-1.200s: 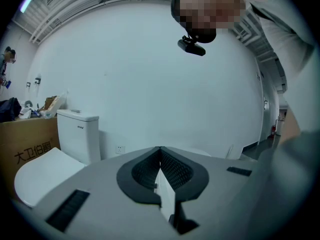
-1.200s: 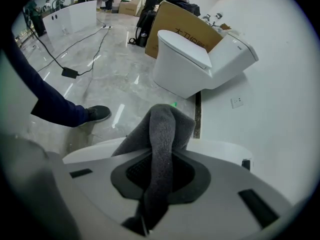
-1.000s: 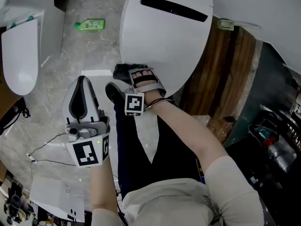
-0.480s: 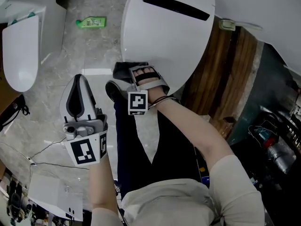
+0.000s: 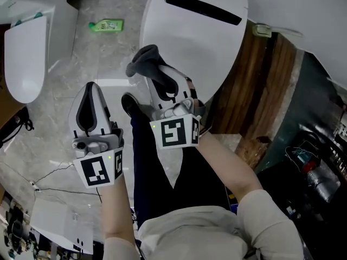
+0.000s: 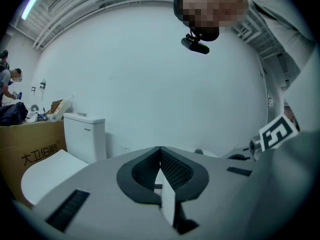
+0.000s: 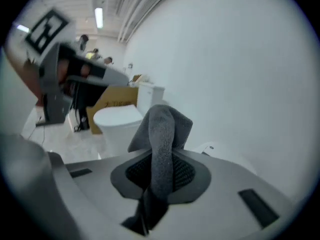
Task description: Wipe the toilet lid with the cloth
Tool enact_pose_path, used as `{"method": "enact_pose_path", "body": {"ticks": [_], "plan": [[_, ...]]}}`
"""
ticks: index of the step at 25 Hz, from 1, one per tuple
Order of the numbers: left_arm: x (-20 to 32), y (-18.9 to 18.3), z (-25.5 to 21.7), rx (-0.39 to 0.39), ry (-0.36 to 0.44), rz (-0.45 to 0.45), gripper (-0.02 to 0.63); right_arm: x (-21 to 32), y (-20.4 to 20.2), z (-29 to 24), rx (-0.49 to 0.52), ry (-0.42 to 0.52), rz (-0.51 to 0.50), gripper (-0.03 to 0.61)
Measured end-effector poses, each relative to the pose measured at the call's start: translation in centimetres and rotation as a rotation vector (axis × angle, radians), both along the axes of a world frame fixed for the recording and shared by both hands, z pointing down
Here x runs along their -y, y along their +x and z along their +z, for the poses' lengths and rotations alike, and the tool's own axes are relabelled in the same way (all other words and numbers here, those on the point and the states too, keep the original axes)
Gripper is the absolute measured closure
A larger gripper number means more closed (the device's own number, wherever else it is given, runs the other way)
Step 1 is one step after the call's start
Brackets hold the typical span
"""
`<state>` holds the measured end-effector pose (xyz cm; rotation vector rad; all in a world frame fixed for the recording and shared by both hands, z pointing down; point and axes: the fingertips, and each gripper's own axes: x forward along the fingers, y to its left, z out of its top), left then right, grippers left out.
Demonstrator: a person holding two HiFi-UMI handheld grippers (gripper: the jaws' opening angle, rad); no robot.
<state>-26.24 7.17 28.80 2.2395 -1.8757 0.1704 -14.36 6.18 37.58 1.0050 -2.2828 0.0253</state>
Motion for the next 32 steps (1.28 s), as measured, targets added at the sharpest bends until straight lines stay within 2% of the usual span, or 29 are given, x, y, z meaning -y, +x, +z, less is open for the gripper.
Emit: {"method": "enact_pose_path", "body": {"ticks": [2, 4, 6, 8, 11, 16, 24, 32], "plan": [[0.1, 0.2, 0.0, -0.002, 0.000, 0.001, 0.598, 1.2, 0.6, -3.1, 0.179, -0.004, 0.098, 0.515], [0.1, 0.4, 0.1, -0.009, -0.003, 0.001, 0.598, 2.2, 1.3, -5.4, 0.344, -0.046, 0.200, 0.515], [0.2, 0.5, 0.1, -0.016, -0.003, 0.000, 0.598, 2.8, 1.9, -7.1, 0.432, -0.057, 0.239, 0.515], [0.3, 0.7, -0.1, -0.030, 0.011, 0.001, 0.598, 2.9, 2.3, -8.5, 0.472, -0.018, 0.235, 0.515], [0.3, 0.6, 0.5, -0.025, -0.010, -0.005, 0.598, 2.6, 2.5, -9.3, 0.482, 0.037, 0.222, 0.515], [0.4, 0.7, 0.7, -0.026, -0.016, -0.007, 0.598, 2.1, 2.9, -8.4, 0.486, 0.002, 0.244, 0.515], [0.6, 0.6, 1.0, -0.033, -0.023, -0.012, 0.598, 2.2, 3.2, -8.2, 0.463, 0.024, 0.232, 0.515], [0.7, 0.7, 0.9, -0.051, -0.008, -0.012, 0.598, 1.8, 3.2, -7.7, 0.454, 0.006, 0.231, 0.515]]}}
